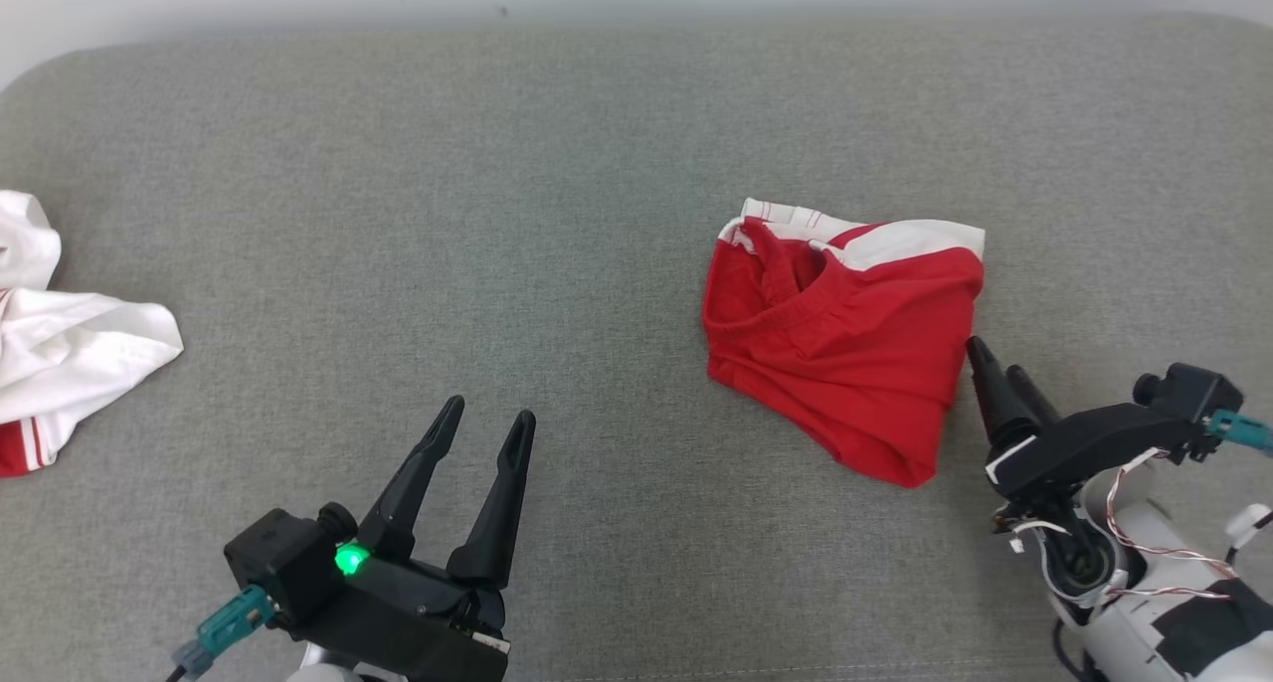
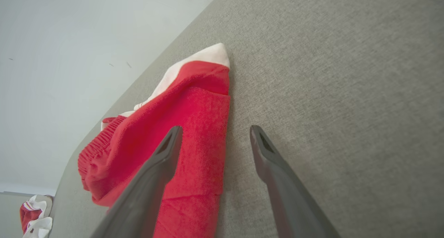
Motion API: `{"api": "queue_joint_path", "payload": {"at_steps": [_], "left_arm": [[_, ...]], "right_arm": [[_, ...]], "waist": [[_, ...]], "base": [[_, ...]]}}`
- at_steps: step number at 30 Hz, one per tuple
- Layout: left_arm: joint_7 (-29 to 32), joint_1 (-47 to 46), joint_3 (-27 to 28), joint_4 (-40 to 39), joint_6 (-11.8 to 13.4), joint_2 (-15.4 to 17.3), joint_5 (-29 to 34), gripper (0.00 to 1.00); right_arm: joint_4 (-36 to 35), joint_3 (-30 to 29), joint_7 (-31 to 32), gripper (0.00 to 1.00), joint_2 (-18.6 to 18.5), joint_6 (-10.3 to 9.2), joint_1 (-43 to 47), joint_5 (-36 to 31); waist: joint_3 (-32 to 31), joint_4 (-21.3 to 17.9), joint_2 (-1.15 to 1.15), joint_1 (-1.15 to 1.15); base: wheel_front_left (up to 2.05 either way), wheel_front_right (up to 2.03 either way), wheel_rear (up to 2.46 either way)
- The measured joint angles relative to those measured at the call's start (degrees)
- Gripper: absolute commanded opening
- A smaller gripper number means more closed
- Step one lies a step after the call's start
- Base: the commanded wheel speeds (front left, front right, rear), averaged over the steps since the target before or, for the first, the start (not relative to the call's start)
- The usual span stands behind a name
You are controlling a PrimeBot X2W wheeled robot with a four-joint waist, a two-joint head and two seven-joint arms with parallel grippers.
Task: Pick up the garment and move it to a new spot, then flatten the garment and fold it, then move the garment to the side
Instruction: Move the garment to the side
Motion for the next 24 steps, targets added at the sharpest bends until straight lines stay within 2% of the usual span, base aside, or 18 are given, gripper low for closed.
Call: {"api": "queue_joint_path", "payload": {"at_steps": [6,14,24], "left_arm": [[0.0,-0.5,0.2,0.6,-0.4,0.1,0.0,1.0],[0.0,-0.5,0.4,0.9,-0.5,0.0,0.8,1.0],[0.0,-0.5,0.3,1.1,-0.9,-0.1,1.1,1.0]], "right_arm": [[3.1,-0.3,2.3,1.0,3.4,1.19,-0.8,2.3],[7.4,-1.4,3.9,1.0,4.2,1.79,-2.5,4.4],[10.9,-2.7,5.1,1.0,6.1,3.8,-4.4,7.0]], "waist": [[0.7,0.9,0.0,0.0],[0.6,1.4,0.0,0.0],[0.6,1.9,0.0,0.0]], "base": [[0.0,0.0,0.0],[0.0,0.0,0.0],[0.0,0.0,0.0]]}}
